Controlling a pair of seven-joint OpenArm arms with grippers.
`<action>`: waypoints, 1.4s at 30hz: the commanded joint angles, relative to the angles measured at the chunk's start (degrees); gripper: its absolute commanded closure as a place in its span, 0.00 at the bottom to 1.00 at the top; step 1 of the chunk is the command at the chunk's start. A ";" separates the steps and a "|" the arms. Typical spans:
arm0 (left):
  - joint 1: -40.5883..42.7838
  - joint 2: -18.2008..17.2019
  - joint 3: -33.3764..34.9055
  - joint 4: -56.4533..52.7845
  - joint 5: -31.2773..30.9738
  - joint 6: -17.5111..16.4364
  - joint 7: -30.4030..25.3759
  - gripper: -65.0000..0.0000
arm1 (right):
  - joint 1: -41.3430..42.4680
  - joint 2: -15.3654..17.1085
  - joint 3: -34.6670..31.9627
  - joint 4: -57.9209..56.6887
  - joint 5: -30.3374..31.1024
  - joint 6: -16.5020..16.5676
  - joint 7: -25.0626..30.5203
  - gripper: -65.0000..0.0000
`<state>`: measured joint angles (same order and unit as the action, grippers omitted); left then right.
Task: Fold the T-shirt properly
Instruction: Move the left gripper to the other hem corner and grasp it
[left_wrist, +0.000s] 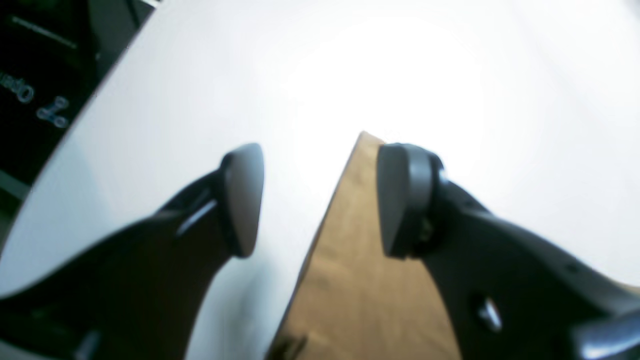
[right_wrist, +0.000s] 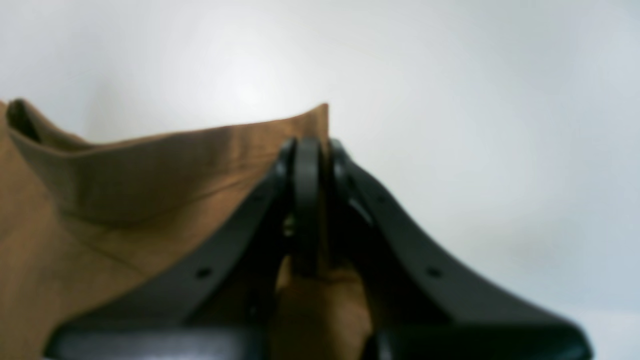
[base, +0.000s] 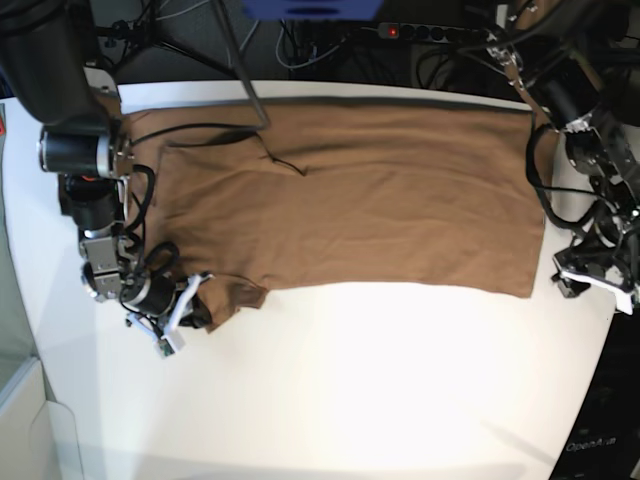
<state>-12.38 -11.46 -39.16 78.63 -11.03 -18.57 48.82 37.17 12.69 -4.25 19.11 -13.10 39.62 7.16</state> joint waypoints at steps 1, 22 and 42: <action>-2.08 -0.62 1.57 -0.87 -0.80 -0.47 -2.27 0.47 | 1.56 0.63 -0.01 0.62 -0.22 0.38 -0.17 0.97; -7.18 -3.53 4.48 -24.43 -0.71 0.24 -18.97 0.46 | 1.91 0.81 -0.10 0.62 -0.30 0.38 -0.17 0.97; -9.73 -3.53 12.91 -34.01 -1.15 0.24 -23.19 0.51 | 1.91 0.28 0.43 0.62 -4.79 0.38 -0.17 0.96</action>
<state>-21.15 -14.74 -26.35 44.45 -12.01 -18.17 23.94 37.63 12.67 -3.90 19.14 -17.23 39.64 7.57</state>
